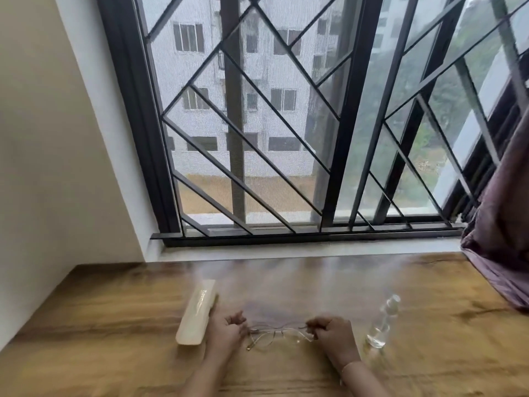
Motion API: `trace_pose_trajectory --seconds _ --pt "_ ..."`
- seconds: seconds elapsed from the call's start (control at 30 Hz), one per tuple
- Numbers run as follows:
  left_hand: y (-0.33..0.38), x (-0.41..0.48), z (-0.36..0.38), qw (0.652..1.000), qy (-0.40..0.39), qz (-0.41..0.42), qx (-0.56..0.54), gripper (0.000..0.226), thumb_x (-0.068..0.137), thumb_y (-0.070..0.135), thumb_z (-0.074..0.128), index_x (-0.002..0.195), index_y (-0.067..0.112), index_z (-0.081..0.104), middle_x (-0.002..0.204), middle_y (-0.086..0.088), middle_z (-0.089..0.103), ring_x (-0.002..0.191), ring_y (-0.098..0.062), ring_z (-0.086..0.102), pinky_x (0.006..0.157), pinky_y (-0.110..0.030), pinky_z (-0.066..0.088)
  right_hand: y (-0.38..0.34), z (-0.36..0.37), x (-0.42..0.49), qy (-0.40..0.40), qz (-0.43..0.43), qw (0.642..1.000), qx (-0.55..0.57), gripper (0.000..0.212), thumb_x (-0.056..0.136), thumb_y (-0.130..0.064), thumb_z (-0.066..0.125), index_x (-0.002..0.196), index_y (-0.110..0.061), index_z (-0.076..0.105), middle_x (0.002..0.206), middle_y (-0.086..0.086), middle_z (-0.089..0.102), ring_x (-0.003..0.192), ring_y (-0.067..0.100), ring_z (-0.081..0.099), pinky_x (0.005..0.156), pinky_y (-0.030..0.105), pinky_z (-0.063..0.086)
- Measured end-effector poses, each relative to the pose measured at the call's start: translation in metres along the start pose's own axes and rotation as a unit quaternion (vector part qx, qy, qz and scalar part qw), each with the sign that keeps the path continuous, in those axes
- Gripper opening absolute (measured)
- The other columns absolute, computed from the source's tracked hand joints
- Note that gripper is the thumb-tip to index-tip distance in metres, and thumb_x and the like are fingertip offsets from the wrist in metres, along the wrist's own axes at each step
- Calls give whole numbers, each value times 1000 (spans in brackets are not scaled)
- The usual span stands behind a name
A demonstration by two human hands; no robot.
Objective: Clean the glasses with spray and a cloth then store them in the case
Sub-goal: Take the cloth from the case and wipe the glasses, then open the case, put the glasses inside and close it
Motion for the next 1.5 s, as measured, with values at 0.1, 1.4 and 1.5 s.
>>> trace_pose_trajectory --seconds 0.1,1.4,1.5 --pt "-13 3 8 999 -5 -43 -31 27 79 -29 39 89 -13 58 77 -13 57 63 -20 59 52 -14 51 3 -1 -2 -4 12 1000 -4 25 66 9 62 77 -8 76 36 -39 44 57 -26 53 62 -3 40" --pt "30 -13 -89 926 209 168 265 115 54 2 84 144 4 14 110 -16 63 92 -38 61 75 -40 45 -97 27 25 -18 -142 986 -83 24 75 -5 66 97 -13 72 92 1 72 77 3 57 73 4 39" --pt "31 2 -78 946 142 171 234 125 53 8 86 146 14 4 105 -4 64 94 -29 61 74 -31 42 -105 29 27 -18 -164 983 -77 35 74 -7 68 108 -14 68 106 1 69 93 10 60 82 4 34"
Point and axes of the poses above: each hand's wrist, its own x-axis towards the middle knuckle, its own z-axis out of the palm, y = z × x, the point moved 9 cm from there along x, towards the middle knuckle
